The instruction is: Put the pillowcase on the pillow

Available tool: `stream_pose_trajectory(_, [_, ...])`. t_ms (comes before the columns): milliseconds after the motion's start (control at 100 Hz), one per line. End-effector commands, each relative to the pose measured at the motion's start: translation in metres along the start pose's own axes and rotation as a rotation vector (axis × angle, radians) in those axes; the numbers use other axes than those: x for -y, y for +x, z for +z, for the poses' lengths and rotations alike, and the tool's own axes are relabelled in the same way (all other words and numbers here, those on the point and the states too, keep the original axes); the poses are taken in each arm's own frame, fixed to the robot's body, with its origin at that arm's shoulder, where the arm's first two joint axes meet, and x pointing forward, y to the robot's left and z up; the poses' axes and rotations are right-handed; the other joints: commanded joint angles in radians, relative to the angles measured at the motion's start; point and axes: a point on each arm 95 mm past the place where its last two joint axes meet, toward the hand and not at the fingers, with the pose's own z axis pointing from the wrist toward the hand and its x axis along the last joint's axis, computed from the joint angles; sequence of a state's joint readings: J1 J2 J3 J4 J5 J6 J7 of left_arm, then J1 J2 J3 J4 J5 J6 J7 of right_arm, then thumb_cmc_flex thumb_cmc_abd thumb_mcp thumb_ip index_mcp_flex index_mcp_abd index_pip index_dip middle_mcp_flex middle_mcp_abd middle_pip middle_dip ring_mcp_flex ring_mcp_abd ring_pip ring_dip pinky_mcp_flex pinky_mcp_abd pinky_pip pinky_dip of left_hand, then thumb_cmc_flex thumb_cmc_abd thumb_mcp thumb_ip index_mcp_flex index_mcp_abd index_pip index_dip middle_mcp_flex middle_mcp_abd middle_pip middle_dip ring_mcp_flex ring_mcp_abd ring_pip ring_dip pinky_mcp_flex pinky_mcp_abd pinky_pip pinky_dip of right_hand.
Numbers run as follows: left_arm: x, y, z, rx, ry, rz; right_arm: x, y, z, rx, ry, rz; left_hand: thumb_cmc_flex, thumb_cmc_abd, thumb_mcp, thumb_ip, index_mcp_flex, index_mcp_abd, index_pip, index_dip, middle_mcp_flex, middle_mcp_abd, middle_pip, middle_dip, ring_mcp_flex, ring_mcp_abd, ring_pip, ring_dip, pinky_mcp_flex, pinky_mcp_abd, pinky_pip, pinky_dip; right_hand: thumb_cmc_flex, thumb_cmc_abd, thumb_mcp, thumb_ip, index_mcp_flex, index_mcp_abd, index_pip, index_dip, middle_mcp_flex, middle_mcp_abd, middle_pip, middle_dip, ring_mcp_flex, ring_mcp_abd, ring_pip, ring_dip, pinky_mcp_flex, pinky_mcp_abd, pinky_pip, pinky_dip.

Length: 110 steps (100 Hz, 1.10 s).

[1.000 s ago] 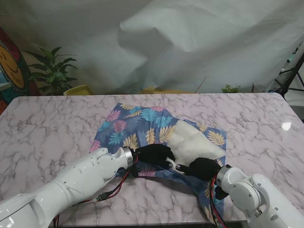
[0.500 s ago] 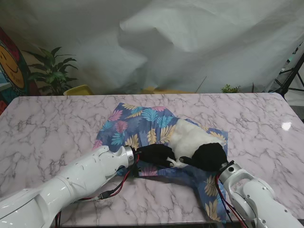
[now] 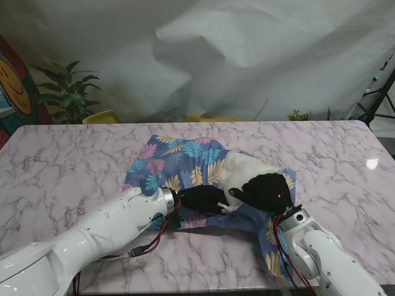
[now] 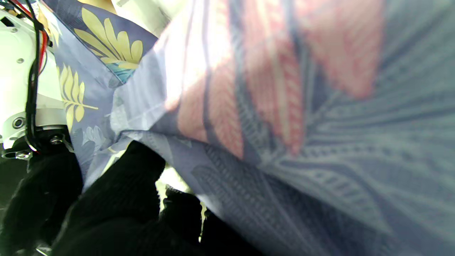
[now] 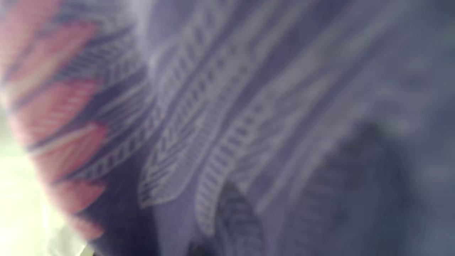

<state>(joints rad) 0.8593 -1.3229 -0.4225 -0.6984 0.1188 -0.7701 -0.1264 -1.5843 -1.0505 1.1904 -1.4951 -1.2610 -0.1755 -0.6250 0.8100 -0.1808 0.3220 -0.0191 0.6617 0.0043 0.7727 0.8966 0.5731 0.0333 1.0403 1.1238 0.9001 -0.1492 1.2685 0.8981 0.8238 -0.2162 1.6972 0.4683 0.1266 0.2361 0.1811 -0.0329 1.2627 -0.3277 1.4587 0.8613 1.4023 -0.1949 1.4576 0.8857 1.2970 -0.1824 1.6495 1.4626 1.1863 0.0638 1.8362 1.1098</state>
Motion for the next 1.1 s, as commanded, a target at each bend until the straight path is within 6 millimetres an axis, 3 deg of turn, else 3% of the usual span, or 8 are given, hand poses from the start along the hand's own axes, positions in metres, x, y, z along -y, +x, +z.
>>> stream_pose_trajectory(0, [-0.023,-0.017,-0.017,0.061,-0.045,-0.016,-0.017,-0.005,0.017,0.003,-0.081,-0.012,0.027,0.024,-0.064,0.017,0.081,0.13,0.545,0.016,-0.043,-0.108,-0.08,-0.058,-0.046,0.107,-0.062,-0.012,-0.037,0.033,0.012,0.028,0.028,-0.027,0.048,0.028,0.084,-0.005,0.255,0.129,0.043,0.03,0.242,0.074,-0.022,-0.514,0.187,0.107,0.047,0.029,0.258,0.027])
stream_pose_trajectory(100, [-0.019,-0.013,-0.02,0.057,-0.006,-0.025,-0.014,-0.003,0.018,-0.004,-0.09,0.021,0.145,0.018,-0.197,0.015,-0.196,0.038,0.232,-0.362,-0.176,-0.022,-0.328,-0.343,-0.249,0.228,-0.374,-0.076,-0.314,0.193,-0.238,0.098,0.081,-0.106,0.077,0.034,0.086,-0.007,0.272,0.154,0.043,0.039,0.242,0.08,-0.022,-0.514,0.187,0.107,0.048,0.027,0.258,0.027])
stream_pose_trajectory(250, [-0.005,-0.003,-0.026,0.045,0.07,-0.004,-0.009,-0.005,0.016,0.014,-0.068,0.048,0.071,0.15,-0.272,0.037,-0.416,0.043,-0.294,-0.485,-0.369,0.047,-0.663,-0.641,-0.524,0.312,-0.812,-0.294,-0.638,0.3,-0.619,0.087,0.101,-0.227,0.175,0.056,0.088,0.001,0.271,0.17,0.044,0.055,0.243,0.083,-0.022,-0.514,0.187,0.107,0.049,0.017,0.258,0.025])
stream_pose_trajectory(420, [0.012,0.006,-0.031,0.023,0.261,0.017,-0.003,-0.008,0.013,0.022,-0.034,0.067,0.095,0.145,-0.276,0.035,-0.324,0.036,-0.28,-0.449,-0.373,0.006,-0.699,-0.647,-0.598,0.309,-0.897,-0.332,-0.7,0.306,-0.737,0.112,0.091,-0.278,0.231,0.067,0.088,-0.001,0.274,0.172,0.044,0.057,0.244,0.082,-0.022,-0.514,0.187,0.107,0.05,0.008,0.258,0.024])
stream_pose_trajectory(560, [0.023,0.016,-0.033,-0.016,0.428,0.022,0.001,-0.011,0.011,0.024,-0.004,0.089,0.156,0.052,-0.219,0.012,-0.173,0.015,-0.109,-0.385,-0.2,-0.012,-0.61,-0.625,-0.464,0.301,-0.8,-0.267,-0.594,0.254,-0.566,0.202,0.079,-0.271,0.239,0.065,0.087,-0.006,0.275,0.173,0.043,0.052,0.244,0.083,-0.022,-0.514,0.187,0.107,0.05,0.006,0.258,0.023])
stream_pose_trajectory(710, [0.033,0.027,-0.029,-0.07,0.568,0.027,0.003,-0.01,0.011,0.012,0.01,0.111,0.206,0.018,-0.189,0.004,-0.093,-0.005,0.02,-0.455,-0.085,-0.008,-0.558,-0.605,-0.371,0.296,-0.72,-0.232,-0.514,0.221,-0.436,0.186,0.072,-0.266,0.24,0.062,0.087,-0.009,0.275,0.174,0.043,0.051,0.244,0.083,-0.022,-0.514,0.187,0.107,0.05,0.006,0.258,0.022])
stream_pose_trajectory(950, [0.061,0.045,-0.019,-0.142,0.731,-0.038,0.005,-0.004,0.01,-0.038,0.026,0.152,0.231,0.025,-0.177,-0.006,-0.113,-0.016,-0.015,-0.487,-0.078,0.005,-0.564,-0.606,-0.369,0.296,-0.717,-0.231,-0.512,0.224,-0.421,0.174,0.06,-0.258,0.239,0.057,0.086,-0.014,0.273,0.175,0.044,0.05,0.243,0.083,-0.022,-0.514,0.187,0.107,0.05,0.007,0.258,0.019])
stream_pose_trajectory(1090, [0.085,0.051,-0.004,-0.136,0.689,0.028,0.007,0.005,0.01,-0.071,0.029,0.175,0.277,0.072,-0.162,-0.029,-0.184,-0.024,-0.209,-0.51,-0.171,-0.102,-0.673,-0.681,-0.558,0.215,-0.944,-0.394,-0.72,0.257,-0.809,0.038,0.054,-0.252,0.238,0.054,0.086,-0.018,0.272,0.175,0.044,0.049,0.242,0.082,-0.022,-0.514,0.187,0.107,0.05,0.007,0.258,0.018])
